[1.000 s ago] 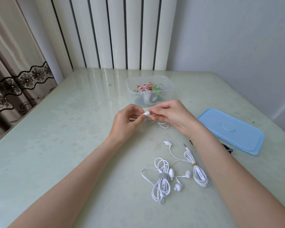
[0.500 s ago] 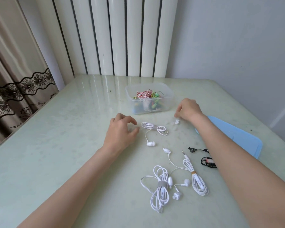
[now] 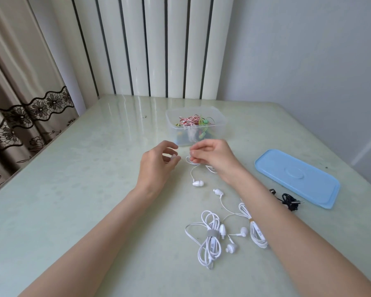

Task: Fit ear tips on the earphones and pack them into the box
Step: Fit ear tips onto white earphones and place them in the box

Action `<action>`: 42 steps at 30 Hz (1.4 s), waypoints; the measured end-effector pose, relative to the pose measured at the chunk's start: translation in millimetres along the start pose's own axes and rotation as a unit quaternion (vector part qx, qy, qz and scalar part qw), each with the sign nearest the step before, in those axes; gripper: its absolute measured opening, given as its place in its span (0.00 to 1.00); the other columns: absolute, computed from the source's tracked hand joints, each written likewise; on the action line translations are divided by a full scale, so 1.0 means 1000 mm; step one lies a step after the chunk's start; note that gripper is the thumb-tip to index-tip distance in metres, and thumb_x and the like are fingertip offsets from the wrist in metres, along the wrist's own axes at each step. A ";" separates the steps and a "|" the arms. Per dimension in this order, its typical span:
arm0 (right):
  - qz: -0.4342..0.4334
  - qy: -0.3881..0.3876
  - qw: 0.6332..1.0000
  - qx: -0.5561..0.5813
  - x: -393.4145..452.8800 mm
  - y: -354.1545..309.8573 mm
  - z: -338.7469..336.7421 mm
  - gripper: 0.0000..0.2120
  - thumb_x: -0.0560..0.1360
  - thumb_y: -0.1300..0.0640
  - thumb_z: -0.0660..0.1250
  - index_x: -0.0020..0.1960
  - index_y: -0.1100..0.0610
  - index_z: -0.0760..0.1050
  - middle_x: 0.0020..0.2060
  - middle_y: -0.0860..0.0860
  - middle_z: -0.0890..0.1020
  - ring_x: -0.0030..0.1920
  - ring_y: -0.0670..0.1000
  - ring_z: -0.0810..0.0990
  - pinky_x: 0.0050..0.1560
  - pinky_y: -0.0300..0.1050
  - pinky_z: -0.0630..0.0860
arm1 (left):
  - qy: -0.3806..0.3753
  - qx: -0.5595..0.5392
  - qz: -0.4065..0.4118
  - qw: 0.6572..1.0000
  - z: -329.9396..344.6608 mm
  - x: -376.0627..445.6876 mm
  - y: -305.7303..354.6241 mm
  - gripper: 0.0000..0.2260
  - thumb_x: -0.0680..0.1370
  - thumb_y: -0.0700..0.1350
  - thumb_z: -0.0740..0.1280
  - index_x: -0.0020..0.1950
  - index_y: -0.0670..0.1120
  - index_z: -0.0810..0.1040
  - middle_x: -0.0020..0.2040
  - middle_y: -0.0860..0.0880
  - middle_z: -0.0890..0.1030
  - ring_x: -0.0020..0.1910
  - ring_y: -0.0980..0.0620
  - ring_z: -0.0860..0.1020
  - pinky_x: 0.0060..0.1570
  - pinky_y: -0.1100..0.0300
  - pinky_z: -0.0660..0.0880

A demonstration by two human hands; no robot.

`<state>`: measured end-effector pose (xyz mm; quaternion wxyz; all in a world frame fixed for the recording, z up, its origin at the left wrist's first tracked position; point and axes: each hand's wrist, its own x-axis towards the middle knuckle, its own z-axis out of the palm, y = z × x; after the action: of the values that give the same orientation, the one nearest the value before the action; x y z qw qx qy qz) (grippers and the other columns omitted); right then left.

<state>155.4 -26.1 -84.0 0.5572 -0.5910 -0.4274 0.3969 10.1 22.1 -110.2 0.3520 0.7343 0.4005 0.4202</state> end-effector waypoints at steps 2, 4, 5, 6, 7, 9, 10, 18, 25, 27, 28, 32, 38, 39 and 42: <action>0.006 0.006 0.999 0.039 -0.004 0.009 0.003 0.07 0.70 0.73 0.66 0.38 0.63 0.76 0.30 0.54 0.79 0.26 0.44 0.80 0.34 0.32 0.78 | 0.006 -0.003 0.005 1.000 0.001 -0.001 0.001 0.04 0.72 0.40 0.70 0.44 0.48 0.78 0.41 0.51 0.79 0.35 0.55 0.79 0.38 0.68 0.74; 0.011 0.014 0.998 0.066 -0.005 0.012 0.002 0.07 0.71 0.72 0.66 0.39 0.62 0.75 0.33 0.56 0.79 0.28 0.44 0.80 0.36 0.32 0.78 | -0.003 -0.034 0.014 0.999 0.002 -0.001 0.004 0.04 0.71 0.41 0.71 0.39 0.48 0.79 0.42 0.52 0.77 0.35 0.56 0.80 0.36 0.71 0.72; 0.010 0.013 0.997 0.076 -0.005 0.013 0.003 0.07 0.72 0.72 0.65 0.39 0.62 0.75 0.34 0.57 0.79 0.28 0.44 0.81 0.36 0.33 0.78 | -0.014 -0.065 0.007 0.998 0.001 -0.001 0.006 0.05 0.71 0.41 0.72 0.37 0.49 0.79 0.42 0.51 0.78 0.34 0.57 0.80 0.36 0.71 0.72; 0.006 0.010 0.997 0.079 -0.005 0.013 0.004 0.07 0.72 0.72 0.65 0.39 0.62 0.75 0.34 0.57 0.79 0.28 0.44 0.81 0.36 0.33 0.78 | -0.027 -0.102 -0.007 0.994 0.000 -0.001 0.007 0.05 0.70 0.41 0.72 0.37 0.50 0.79 0.42 0.49 0.79 0.34 0.59 0.80 0.36 0.71 0.72; 0.001 0.009 0.997 0.077 -0.005 0.013 0.006 0.08 0.72 0.72 0.65 0.39 0.62 0.76 0.34 0.57 0.79 0.28 0.44 0.81 0.36 0.33 0.78 | -0.044 -0.139 -0.024 0.989 -0.001 -0.001 0.009 0.05 0.70 0.41 0.73 0.39 0.50 0.80 0.42 0.48 0.80 0.35 0.60 0.81 0.36 0.72 0.72; -0.009 0.016 0.997 0.078 -0.005 0.015 0.007 0.08 0.72 0.72 0.65 0.39 0.61 0.76 0.32 0.55 0.80 0.29 0.44 0.81 0.38 0.33 0.79 | -0.073 -0.187 -0.053 0.978 -0.002 -0.002 0.008 0.06 0.70 0.40 0.72 0.45 0.48 0.81 0.42 0.48 0.83 0.38 0.61 0.81 0.40 0.73 0.73; -0.013 0.023 0.996 0.087 -0.005 0.015 0.006 0.07 0.71 0.72 0.66 0.40 0.61 0.76 0.31 0.54 0.81 0.29 0.44 0.81 0.38 0.33 0.79 | -0.081 -0.196 -0.062 0.975 -0.003 -0.001 0.007 0.07 0.71 0.40 0.72 0.47 0.48 0.80 0.41 0.49 0.83 0.39 0.61 0.81 0.41 0.73 0.73; -0.034 0.007 0.988 0.149 -0.003 0.010 0.003 0.05 0.71 0.70 0.66 0.41 0.62 0.77 0.28 0.50 0.82 0.31 0.45 0.81 0.37 0.33 0.77 | -0.032 -0.123 -0.038 0.991 -0.003 0.004 -0.002 0.03 0.72 0.40 0.70 0.43 0.47 0.81 0.33 0.50 0.81 0.31 0.59 0.78 0.43 0.63 0.77; -0.025 -0.027 0.990 0.136 -0.003 0.017 0.001 0.06 0.71 0.69 0.67 0.40 0.60 0.78 0.30 0.50 0.82 0.34 0.45 0.79 0.36 0.33 0.75 | -0.058 -0.097 -0.023 0.993 0.002 0.003 -0.003 0.04 0.72 0.40 0.71 0.43 0.48 0.83 0.33 0.55 0.81 0.30 0.62 0.76 0.38 0.70 0.74; -0.022 -0.038 0.989 0.144 -0.002 0.016 0.003 0.05 0.71 0.69 0.66 0.41 0.61 0.78 0.30 0.50 0.83 0.34 0.45 0.79 0.36 0.33 0.75 | -0.056 -0.086 -0.008 0.995 0.000 0.002 -0.003 0.05 0.71 0.40 0.71 0.46 0.46 0.83 0.34 0.55 0.81 0.29 0.64 0.75 0.36 0.72 0.72; -0.021 -0.043 0.988 0.146 -0.002 0.016 0.004 0.05 0.71 0.69 0.66 0.41 0.61 0.78 0.30 0.49 0.83 0.33 0.45 0.80 0.36 0.33 0.75 | -0.054 -0.078 0.004 0.995 0.000 0.002 -0.003 0.06 0.71 0.41 0.71 0.46 0.48 0.83 0.33 0.56 0.80 0.29 0.64 0.74 0.35 0.72 0.70; -0.017 -0.060 0.987 0.147 -0.003 0.015 0.005 0.05 0.72 0.69 0.65 0.41 0.61 0.77 0.30 0.49 0.83 0.33 0.44 0.81 0.36 0.33 0.76 | -0.057 -0.022 0.062 0.996 0.000 0.003 -0.006 0.11 0.72 0.42 0.70 0.53 0.53 0.80 0.34 0.57 0.75 0.33 0.64 0.72 0.36 0.74 0.68; -0.011 -0.060 0.986 0.157 -0.003 0.015 0.003 0.05 0.72 0.70 0.65 0.41 0.62 0.77 0.29 0.50 0.83 0.33 0.44 0.81 0.39 0.33 0.78 | -0.039 -0.059 0.049 0.996 -0.002 0.003 -0.005 0.15 0.70 0.41 0.73 0.54 0.49 0.76 0.36 0.54 0.78 0.33 0.62 0.76 0.39 0.71 0.73; -0.010 -0.061 0.985 0.163 -0.003 0.015 0.002 0.05 0.72 0.70 0.64 0.41 0.63 0.77 0.29 0.50 0.83 0.33 0.44 0.81 0.40 0.33 0.78 | -0.037 -0.061 0.053 0.996 -0.003 0.003 -0.004 0.10 0.70 0.41 0.73 0.48 0.49 0.76 0.36 0.54 0.79 0.33 0.62 0.76 0.39 0.70 0.73; 0.003 -0.061 0.981 0.183 -0.004 0.014 0.000 0.06 0.72 0.70 0.64 0.41 0.63 0.77 0.30 0.51 0.83 0.33 0.44 0.81 0.41 0.33 0.79 | -0.047 -0.070 0.062 0.995 -0.003 0.002 -0.001 0.06 0.70 0.42 0.73 0.38 0.49 0.77 0.36 0.54 0.81 0.35 0.61 0.77 0.39 0.68 0.74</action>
<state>155.1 -29.7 -97.8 0.6275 -0.4549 -0.3788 0.5058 7.9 25.0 -109.7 0.3938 0.7501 0.3071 0.4335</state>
